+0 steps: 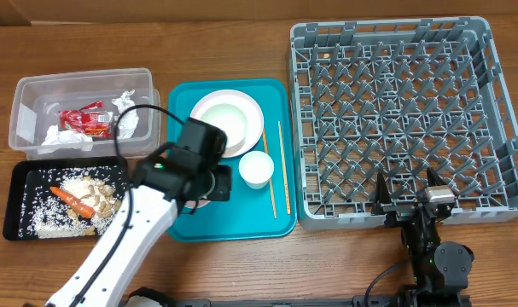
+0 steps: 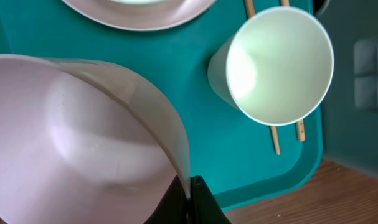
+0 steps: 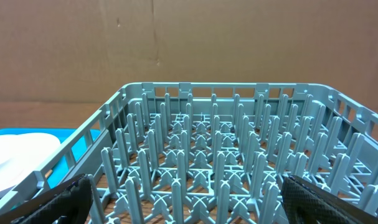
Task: Sort waste into correct bins and load items into the dishwasher
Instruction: 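Carry the emptied bowl right back toward the teal tray, then lower the pink bowl onto the teal tray and open the left gripper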
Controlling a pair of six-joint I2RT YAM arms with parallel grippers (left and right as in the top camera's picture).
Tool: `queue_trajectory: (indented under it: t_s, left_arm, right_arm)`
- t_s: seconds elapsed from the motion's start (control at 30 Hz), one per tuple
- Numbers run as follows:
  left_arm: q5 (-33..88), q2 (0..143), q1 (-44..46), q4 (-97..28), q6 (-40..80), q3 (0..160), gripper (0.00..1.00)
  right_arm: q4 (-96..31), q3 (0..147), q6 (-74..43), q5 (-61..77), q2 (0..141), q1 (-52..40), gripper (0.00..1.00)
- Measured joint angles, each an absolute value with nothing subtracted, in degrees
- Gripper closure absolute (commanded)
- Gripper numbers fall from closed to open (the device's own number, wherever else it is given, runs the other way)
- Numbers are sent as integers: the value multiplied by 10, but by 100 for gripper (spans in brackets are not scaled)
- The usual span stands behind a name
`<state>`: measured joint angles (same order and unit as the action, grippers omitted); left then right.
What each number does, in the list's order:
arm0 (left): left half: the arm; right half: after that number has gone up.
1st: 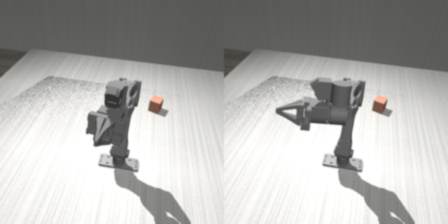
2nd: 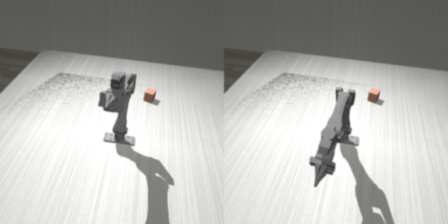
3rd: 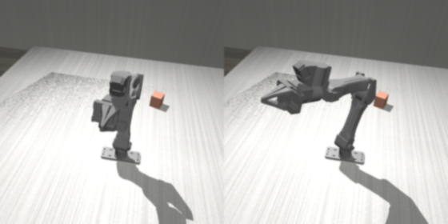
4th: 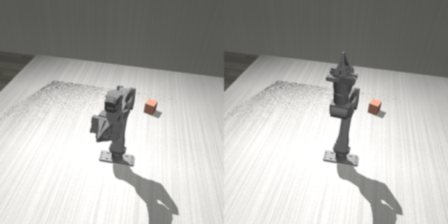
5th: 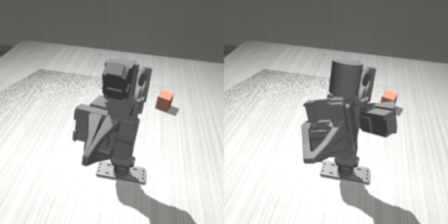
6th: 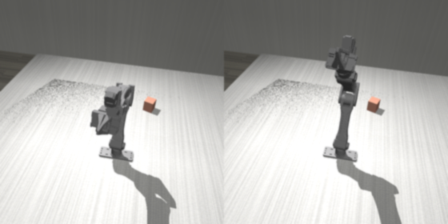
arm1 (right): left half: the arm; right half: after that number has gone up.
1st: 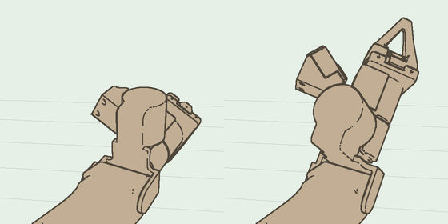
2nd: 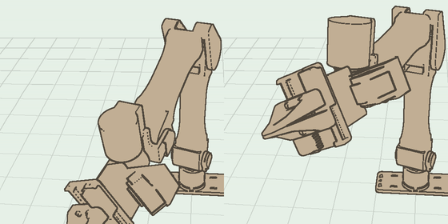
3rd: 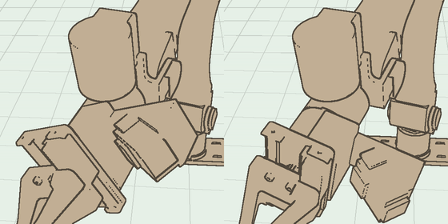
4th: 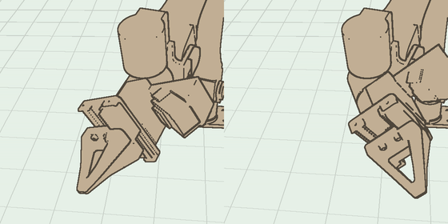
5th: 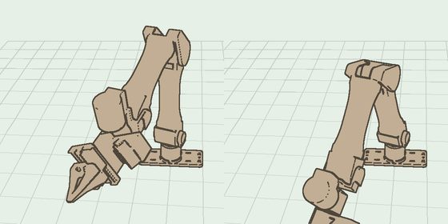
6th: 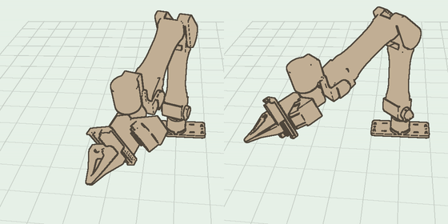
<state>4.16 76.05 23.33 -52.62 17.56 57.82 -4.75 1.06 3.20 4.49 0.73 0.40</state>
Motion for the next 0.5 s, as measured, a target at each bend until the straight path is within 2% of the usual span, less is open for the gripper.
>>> queue_trajectory:
  t_s: [0.37,0.5]
  left_arm:
    - [18,855,262,-526,196,578,95]
    - [18,883,262,-523,197,578,84]
  right_arm:
    - [-47,11,32,45,7,4,0]
    - [-48,11,32,45,7,4,0]
